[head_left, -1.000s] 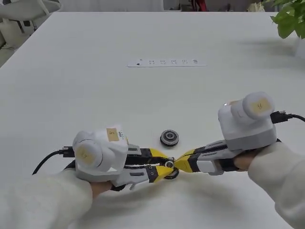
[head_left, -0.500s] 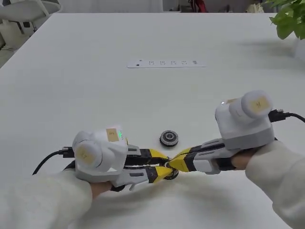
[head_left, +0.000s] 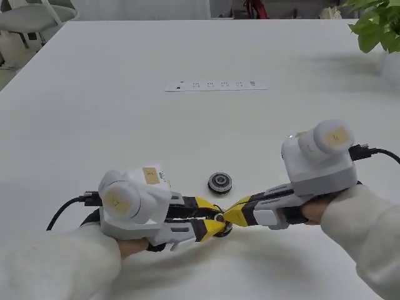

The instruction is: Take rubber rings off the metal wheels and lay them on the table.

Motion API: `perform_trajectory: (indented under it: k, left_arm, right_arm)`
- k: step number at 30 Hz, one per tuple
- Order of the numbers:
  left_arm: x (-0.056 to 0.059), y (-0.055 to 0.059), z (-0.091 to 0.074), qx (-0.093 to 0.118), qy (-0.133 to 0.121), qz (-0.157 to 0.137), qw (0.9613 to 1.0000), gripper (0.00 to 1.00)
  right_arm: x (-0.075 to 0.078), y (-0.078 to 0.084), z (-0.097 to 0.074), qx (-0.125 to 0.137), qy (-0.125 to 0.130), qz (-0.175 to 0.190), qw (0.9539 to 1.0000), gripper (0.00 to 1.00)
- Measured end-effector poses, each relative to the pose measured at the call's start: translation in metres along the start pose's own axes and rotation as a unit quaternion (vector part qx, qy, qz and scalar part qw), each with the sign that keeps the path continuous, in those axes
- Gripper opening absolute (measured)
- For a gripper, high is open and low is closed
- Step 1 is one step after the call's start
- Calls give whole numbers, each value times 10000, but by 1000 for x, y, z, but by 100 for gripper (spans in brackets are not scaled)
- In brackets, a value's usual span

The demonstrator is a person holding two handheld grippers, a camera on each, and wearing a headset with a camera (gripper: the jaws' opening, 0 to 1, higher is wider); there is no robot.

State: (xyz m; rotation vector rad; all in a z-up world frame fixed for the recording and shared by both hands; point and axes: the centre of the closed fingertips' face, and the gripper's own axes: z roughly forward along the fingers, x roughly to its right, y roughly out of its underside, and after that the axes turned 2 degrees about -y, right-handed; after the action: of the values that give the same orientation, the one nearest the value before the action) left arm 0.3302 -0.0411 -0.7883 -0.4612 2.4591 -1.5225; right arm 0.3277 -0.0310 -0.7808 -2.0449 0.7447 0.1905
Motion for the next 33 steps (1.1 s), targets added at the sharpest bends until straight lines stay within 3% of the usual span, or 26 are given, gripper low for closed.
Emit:
perform_trajectory:
  k: [6, 13, 17, 21, 33]
  left_arm:
    - [3, 2, -4, -167, 86, 20, 9998, 19]
    - [4, -4, -14, -139, 121, 16, 9998, 23]
    - [4, -5, -20, -152, 95, 102, 9998, 26]
    - [1, -4, -26, -217, -39, 34, 9998, 39]
    - [-3, -2, -41, -264, -174, 72, 9995, 48]
  right_arm:
    - [1, 0, -2, -11, 38, 71, 10000, 0]
    - [2, -3, -4, 26, 88, 50, 9999, 0]
    - [2, -5, -6, 45, 138, 24, 9999, 0]
    - [3, -8, -8, 94, 157, 24, 9998, 0]
    - [-2, -20, -12, 254, 162, -90, 9995, 0]
